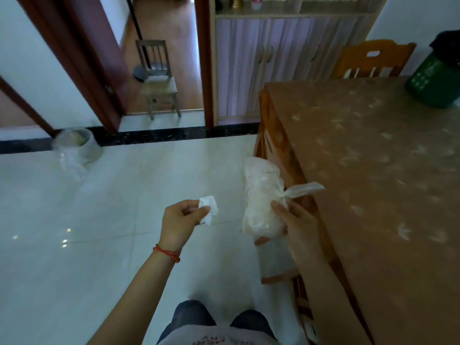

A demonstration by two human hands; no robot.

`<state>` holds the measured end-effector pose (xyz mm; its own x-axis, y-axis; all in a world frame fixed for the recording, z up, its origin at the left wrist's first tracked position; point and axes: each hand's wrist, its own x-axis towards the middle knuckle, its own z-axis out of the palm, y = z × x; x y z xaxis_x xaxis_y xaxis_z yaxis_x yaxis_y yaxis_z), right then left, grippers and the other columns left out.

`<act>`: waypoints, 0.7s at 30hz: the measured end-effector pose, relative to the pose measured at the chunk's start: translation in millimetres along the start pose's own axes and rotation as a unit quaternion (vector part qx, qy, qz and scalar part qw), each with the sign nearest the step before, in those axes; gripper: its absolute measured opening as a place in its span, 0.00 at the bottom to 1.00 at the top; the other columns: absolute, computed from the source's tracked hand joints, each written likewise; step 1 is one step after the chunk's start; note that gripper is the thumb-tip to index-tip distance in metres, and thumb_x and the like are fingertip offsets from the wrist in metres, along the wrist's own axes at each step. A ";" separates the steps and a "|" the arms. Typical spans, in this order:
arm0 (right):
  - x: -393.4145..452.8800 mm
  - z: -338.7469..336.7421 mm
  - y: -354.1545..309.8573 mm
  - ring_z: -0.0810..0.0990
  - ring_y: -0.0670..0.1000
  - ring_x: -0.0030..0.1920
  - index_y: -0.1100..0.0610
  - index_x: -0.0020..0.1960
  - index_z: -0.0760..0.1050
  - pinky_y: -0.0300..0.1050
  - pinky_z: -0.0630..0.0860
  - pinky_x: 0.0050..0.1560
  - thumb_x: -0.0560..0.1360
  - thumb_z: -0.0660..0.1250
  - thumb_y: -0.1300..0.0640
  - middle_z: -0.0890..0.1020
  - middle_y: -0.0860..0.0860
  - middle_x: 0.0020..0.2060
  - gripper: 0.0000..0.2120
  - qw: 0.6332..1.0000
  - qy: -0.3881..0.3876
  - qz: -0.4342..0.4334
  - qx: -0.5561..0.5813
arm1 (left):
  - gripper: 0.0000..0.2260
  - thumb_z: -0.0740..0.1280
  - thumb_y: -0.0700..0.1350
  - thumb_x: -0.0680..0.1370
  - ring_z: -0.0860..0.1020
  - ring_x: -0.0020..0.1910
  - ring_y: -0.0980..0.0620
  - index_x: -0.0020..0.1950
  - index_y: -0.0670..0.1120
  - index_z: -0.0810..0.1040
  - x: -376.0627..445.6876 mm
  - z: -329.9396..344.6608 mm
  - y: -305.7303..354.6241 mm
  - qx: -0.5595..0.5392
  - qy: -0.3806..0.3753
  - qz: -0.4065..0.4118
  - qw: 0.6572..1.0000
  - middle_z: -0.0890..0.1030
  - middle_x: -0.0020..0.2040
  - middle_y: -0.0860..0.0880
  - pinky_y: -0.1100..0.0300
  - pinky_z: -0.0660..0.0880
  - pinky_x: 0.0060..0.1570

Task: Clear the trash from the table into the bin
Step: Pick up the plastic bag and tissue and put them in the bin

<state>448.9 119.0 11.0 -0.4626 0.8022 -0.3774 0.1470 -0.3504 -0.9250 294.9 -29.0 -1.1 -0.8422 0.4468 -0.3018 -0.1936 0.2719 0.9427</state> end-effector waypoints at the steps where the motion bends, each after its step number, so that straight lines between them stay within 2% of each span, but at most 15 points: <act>1: 0.3 16.6 1.4 0.79 0.61 0.44 0.60 0.44 0.80 0.58 0.75 0.50 0.69 0.72 0.58 0.81 0.58 0.42 0.07 1.000 -0.008 -0.001 -0.005 | 0.09 0.71 0.35 0.70 0.77 0.27 0.62 0.35 0.48 0.80 3.0 -14.5 -0.1 -0.005 0.011 -0.001 1.000 0.79 0.23 0.56 0.63 0.78 0.40; 3: -0.1 48.4 3.2 0.80 0.66 0.49 0.55 0.40 0.79 0.62 0.75 0.53 0.70 0.72 0.59 0.81 0.60 0.43 0.02 0.999 -0.017 -0.001 -0.030 | 0.09 0.71 0.35 0.70 0.76 0.29 0.58 0.34 0.48 0.80 10.4 -42.6 -0.9 -0.014 0.035 0.000 0.999 0.79 0.25 0.54 0.61 0.78 0.41; 5: -1.2 76.1 3.4 0.78 0.69 0.50 0.53 0.38 0.78 0.64 0.75 0.51 0.71 0.71 0.60 0.81 0.66 0.45 0.04 0.999 -0.028 0.002 -0.042 | 0.08 0.71 0.35 0.70 0.76 0.31 0.56 0.35 0.48 0.80 18.6 -67.2 -0.9 -0.017 0.049 0.004 0.999 0.79 0.29 0.49 0.64 0.79 0.38; 6: -1.1 88.4 3.0 0.79 0.68 0.49 0.53 0.38 0.78 0.62 0.75 0.51 0.71 0.70 0.61 0.80 0.67 0.47 0.04 0.999 -0.031 0.001 -0.039 | 0.08 0.70 0.35 0.70 0.76 0.30 0.57 0.35 0.48 0.80 23.0 -77.9 -1.2 -0.017 0.054 0.007 0.998 0.79 0.29 0.49 0.67 0.78 0.36; 8: 1.0 108.0 3.0 0.80 0.63 0.48 0.54 0.40 0.79 0.57 0.75 0.51 0.71 0.70 0.62 0.81 0.66 0.48 0.04 0.999 -0.037 0.002 -0.033 | 0.09 0.70 0.35 0.70 0.77 0.28 0.61 0.35 0.48 0.80 32.4 -94.8 -1.6 -0.023 0.064 0.008 0.998 0.79 0.26 0.54 0.70 0.77 0.32; 11: 8.3 130.6 2.3 0.81 0.59 0.48 0.51 0.42 0.79 0.61 0.74 0.56 0.71 0.70 0.62 0.81 0.63 0.51 0.06 0.998 -0.049 0.007 -0.026 | 0.08 0.70 0.35 0.70 0.78 0.28 0.62 0.36 0.48 0.81 47.7 -112.9 -0.6 -0.035 0.072 0.003 0.997 0.80 0.25 0.56 0.70 0.77 0.32; 13: 16.8 140.9 2.2 0.81 0.59 0.49 0.50 0.41 0.79 0.61 0.74 0.56 0.71 0.70 0.62 0.83 0.57 0.46 0.07 0.998 -0.058 0.010 -0.024 | 0.08 0.70 0.35 0.70 0.78 0.29 0.62 0.36 0.48 0.81 59.4 -120.0 1.1 -0.037 0.071 0.004 0.997 0.81 0.26 0.55 0.68 0.78 0.34; 16: 33.2 154.1 -1.3 0.81 0.53 0.46 0.48 0.40 0.79 0.52 0.77 0.50 0.70 0.71 0.61 0.82 0.47 0.39 0.07 0.998 -0.062 0.013 -0.027 | 0.08 0.70 0.35 0.71 0.78 0.32 0.55 0.36 0.48 0.81 78.1 -123.1 7.4 -0.044 0.073 0.003 0.996 0.81 0.31 0.49 0.66 0.79 0.37; 19: 58.4 166.0 -7.6 0.79 0.52 0.45 0.50 0.42 0.81 0.48 0.75 0.46 0.70 0.71 0.59 0.83 0.53 0.41 0.05 0.998 -0.059 0.019 -0.028 | 0.08 0.69 0.35 0.71 0.78 0.34 0.53 0.37 0.48 0.80 104.6 -121.8 17.0 -0.048 0.067 0.000 0.997 0.81 0.34 0.45 0.69 0.78 0.34; 21: 78.6 173.7 -13.8 0.80 0.51 0.45 0.53 0.46 0.81 0.46 0.75 0.45 0.71 0.71 0.59 0.83 0.51 0.41 0.05 0.997 -0.063 0.025 -0.029 | 0.07 0.70 0.35 0.71 0.78 0.34 0.54 0.38 0.47 0.80 126.6 -118.7 23.8 -0.051 0.063 -0.004 0.997 0.81 0.35 0.45 0.70 0.77 0.32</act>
<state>258.7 103.0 1.8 -0.5593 0.7164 -0.4170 0.2207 -0.3563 -0.9080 124.0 -67.2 0.0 -0.8959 0.3323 -0.2949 -0.2451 0.1839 0.9519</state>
